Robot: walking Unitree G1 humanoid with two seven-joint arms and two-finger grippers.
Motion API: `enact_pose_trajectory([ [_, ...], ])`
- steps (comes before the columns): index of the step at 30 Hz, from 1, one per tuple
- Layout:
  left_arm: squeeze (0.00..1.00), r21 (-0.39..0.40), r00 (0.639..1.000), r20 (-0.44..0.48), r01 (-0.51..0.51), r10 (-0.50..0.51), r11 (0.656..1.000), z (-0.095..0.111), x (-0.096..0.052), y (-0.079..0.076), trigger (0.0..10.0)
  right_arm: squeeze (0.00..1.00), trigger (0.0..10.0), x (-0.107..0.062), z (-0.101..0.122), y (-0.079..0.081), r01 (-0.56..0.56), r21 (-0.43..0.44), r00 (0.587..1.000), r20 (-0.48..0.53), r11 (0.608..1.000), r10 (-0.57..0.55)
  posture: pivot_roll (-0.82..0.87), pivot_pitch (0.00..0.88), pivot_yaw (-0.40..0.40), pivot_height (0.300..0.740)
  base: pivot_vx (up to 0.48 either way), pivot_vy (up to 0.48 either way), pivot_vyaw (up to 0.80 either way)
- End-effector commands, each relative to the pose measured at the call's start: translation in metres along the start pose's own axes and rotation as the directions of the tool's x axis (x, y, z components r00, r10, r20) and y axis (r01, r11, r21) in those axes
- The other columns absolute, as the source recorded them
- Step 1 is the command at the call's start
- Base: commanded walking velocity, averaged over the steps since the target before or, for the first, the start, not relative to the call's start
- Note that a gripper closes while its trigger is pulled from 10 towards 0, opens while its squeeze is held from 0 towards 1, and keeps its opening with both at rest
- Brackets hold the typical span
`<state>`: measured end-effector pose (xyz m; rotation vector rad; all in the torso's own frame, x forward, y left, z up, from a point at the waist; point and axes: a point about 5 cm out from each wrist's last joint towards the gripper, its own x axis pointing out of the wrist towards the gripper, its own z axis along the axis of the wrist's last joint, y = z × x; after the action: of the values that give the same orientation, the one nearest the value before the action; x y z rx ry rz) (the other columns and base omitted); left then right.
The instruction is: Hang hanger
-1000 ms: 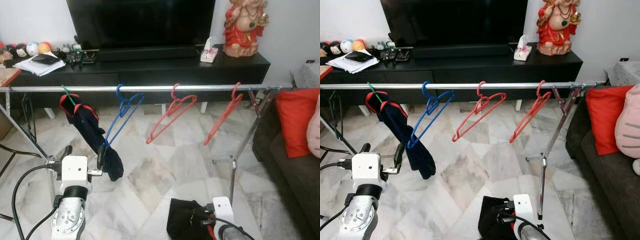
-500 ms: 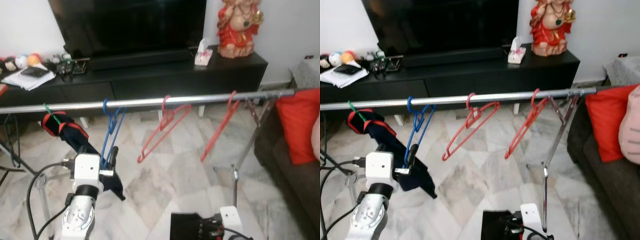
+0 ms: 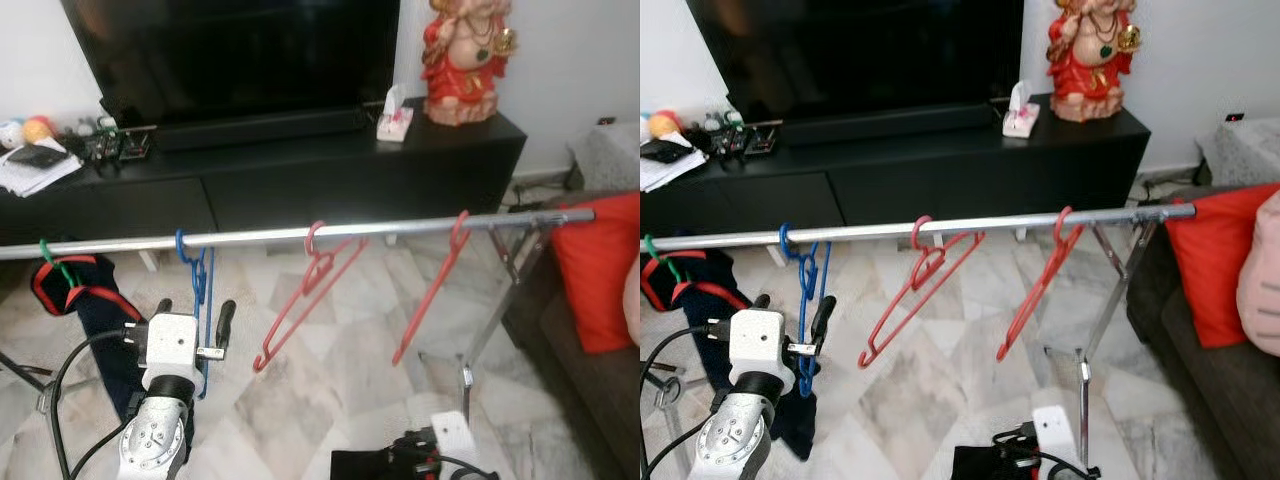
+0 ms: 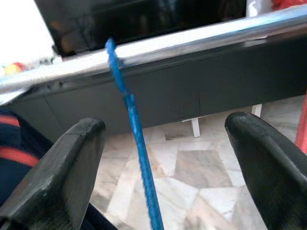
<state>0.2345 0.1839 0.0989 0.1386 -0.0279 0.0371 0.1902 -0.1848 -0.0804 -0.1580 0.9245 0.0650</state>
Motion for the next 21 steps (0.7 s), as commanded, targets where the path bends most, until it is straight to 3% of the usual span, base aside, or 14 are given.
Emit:
enact_pose_trajectory([
  [1,0.0,-0.006,0.999,-0.04,-0.017,0.017,1.0,-0.005,-0.002,0.007,10.0,0.0,10.0,0.0,0.0,0.008,-0.021,0.002,1.0,0.001,1.0,0.021,-0.14,0.0,0.034,0.74,0.0,0.0,0.0],
  [8,0.0,-0.033,0.996,-0.074,-0.044,0.041,0.998,-0.007,0.002,0.011,10.0,0.0,10.0,0.0,-0.001,0.008,-0.021,-0.001,1.0,-0.002,1.0,0.021,-0.13,0.0,0.033,0.74,0.0,0.0,0.0],
  [9,0.0,-0.131,0.99,-0.096,-0.114,0.102,0.985,-0.004,0.018,0.019,10.0,0.0,10.0,0.0,-0.001,0.009,-0.027,-0.014,1.0,-0.004,1.0,0.027,-0.13,0.0,0.032,0.74,0.0,0.0,0.0],
  [11,0.0,-0.176,0.987,-0.109,-0.14,0.122,0.974,-0.002,0.024,0.022,10.0,0.0,10.0,0.0,-0.002,0.01,-0.03,-0.02,1.0,-0.004,0.999,0.03,-0.13,0.0,0.032,0.74,0.0,0.0,0.0],
  [17,0.0,-0.18,0.985,-0.173,-0.02,-0.012,0.983,-0.006,0.052,0.02,10.0,0.0,10.0,0.0,-0.001,0.012,-0.031,-0.016,1.0,-0.002,0.999,0.031,-0.14,0.0,0.043,0.74,0.0,0.0,0.0],
  [21,0.0,-0.202,0.973,-0.229,-0.007,-0.04,0.979,-0.01,0.065,0.024,10.0,0.0,10.0,0.0,-0.001,0.013,-0.03,-0.009,1.0,0.0,1.0,0.03,-0.15,0.0,0.049,0.74,0.0,0.0,0.0],
])
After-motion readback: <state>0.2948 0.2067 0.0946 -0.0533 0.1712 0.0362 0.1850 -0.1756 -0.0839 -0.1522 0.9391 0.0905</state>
